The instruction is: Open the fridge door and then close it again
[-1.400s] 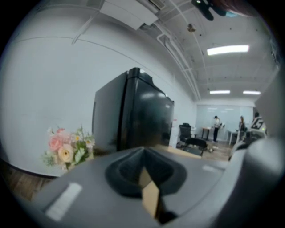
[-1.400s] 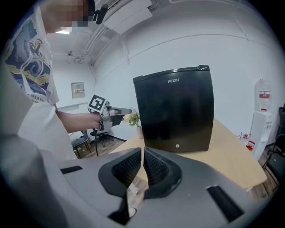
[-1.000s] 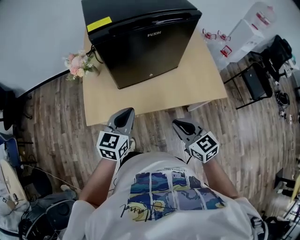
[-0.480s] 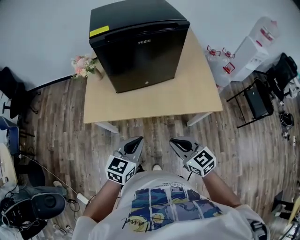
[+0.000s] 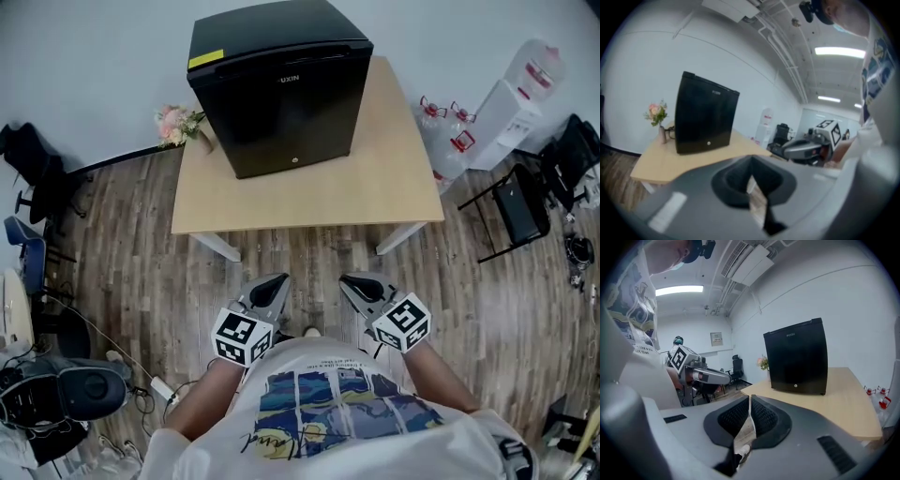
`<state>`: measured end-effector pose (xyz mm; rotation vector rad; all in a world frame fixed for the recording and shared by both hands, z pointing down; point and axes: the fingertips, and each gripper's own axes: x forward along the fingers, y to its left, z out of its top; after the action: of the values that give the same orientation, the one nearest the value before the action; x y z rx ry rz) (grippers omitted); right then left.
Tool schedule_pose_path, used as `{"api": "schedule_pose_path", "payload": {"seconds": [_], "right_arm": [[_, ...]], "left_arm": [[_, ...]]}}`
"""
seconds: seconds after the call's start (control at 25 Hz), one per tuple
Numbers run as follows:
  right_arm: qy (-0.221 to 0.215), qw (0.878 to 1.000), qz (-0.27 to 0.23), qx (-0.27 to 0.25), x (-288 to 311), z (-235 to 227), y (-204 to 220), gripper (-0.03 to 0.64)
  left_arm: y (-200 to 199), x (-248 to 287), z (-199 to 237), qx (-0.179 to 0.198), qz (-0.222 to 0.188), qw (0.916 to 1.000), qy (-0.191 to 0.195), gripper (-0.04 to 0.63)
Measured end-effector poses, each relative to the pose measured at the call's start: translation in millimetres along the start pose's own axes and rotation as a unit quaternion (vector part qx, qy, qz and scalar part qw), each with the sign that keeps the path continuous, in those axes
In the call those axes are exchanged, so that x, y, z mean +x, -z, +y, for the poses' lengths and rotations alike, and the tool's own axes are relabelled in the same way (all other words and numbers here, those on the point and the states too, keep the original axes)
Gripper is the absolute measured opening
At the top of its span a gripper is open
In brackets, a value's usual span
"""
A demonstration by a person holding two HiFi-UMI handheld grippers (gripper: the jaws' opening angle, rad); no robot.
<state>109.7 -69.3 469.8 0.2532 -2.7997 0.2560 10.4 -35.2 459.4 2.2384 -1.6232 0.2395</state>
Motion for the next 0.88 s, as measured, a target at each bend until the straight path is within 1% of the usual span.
{"api": "schedule_pose_path", "payload": {"seconds": [0.24, 0.4, 0.6, 0.88], "right_arm": [[-0.003, 1.0, 0.004, -0.007, -7, 6, 6, 0.023], [0.0, 1.0, 0.001, -0.008, -9, 7, 3, 0.023], [-0.004, 1.0, -0.001, -0.011, -9, 11, 2, 0.023], [-0.005, 1.0, -0.003, -0.008, -13, 12, 4, 0.023]], "left_arm": [[5, -3, -5, -0.01, -0.002, 0.9999, -0.003, 0.008], [2, -5, -6, -0.007, -0.008, 0.9999, -0.002, 0.008], [-1, -9, -3, -0.007, -0.013, 0.9998, -0.01, 0.008], [5, -12, -5, -0.008, -0.004, 0.9999, -0.015, 0.008]]}}
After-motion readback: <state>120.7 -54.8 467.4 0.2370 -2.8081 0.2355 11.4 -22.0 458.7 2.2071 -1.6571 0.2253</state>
